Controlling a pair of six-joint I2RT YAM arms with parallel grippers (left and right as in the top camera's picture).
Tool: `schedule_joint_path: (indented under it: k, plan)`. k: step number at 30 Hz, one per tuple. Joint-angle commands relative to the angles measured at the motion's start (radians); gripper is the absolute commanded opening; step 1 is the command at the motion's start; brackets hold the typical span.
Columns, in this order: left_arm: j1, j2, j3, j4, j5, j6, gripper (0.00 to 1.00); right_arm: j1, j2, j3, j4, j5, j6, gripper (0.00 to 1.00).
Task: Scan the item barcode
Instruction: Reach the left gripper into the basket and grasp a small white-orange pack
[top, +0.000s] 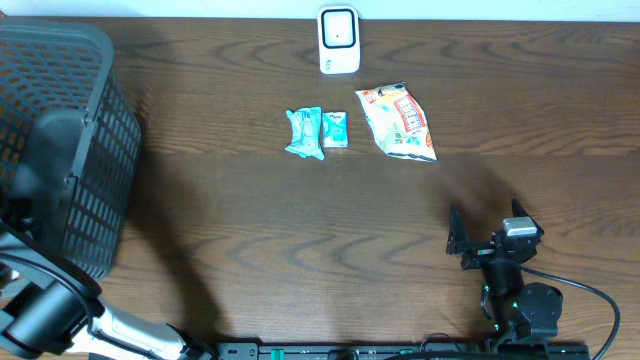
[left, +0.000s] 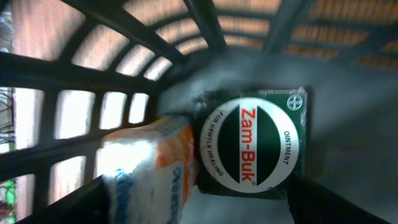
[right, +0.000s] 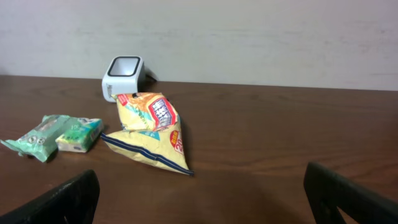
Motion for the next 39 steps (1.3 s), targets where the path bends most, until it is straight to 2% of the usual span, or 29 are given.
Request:
schedule_joint_path:
  k: [1,4,7,15,17,20,29,34,39]
  plan:
    - [0.006,0.063,-0.007,-0.01,0.047,0.009,0.78,0.009,-0.005,-0.001,-0.004,0.004,0.018,0.99]
    - [0.006,0.071,-0.006,-0.004,0.045,0.009,0.72,0.009,-0.005,-0.001,-0.004,0.004,0.018,0.99]
    - [0.006,0.069,0.006,0.002,0.044,0.01,0.48,0.009,-0.005,-0.001,-0.004,0.004,0.018,0.99]
    - [0.002,0.011,0.099,-0.034,0.045,0.07,0.1,0.009,-0.005,-0.001,-0.004,0.004,0.018,0.99]
    - [0.002,-0.023,0.133,-0.055,0.054,0.07,0.08,0.009,-0.005,-0.001,-0.004,0.004,0.018,0.99]
    - [0.002,-0.112,0.176,-0.061,0.143,0.069,0.08,0.009,-0.005,-0.001,-0.004,0.004,0.018,0.99]
    - [-0.052,-0.371,0.182,0.116,0.486,-0.024,0.08,0.009,-0.005,-0.001,-0.004,0.004,0.018,0.99]
    - [-0.187,-0.465,0.182,0.22,0.682,-0.143,0.08,0.009,-0.005,-0.001,-0.004,0.004,0.018,0.99]
    - [-0.444,-0.486,0.182,0.316,0.706,-0.129,0.08,0.009,-0.005,-0.001,-0.004,0.004,0.018,0.99]
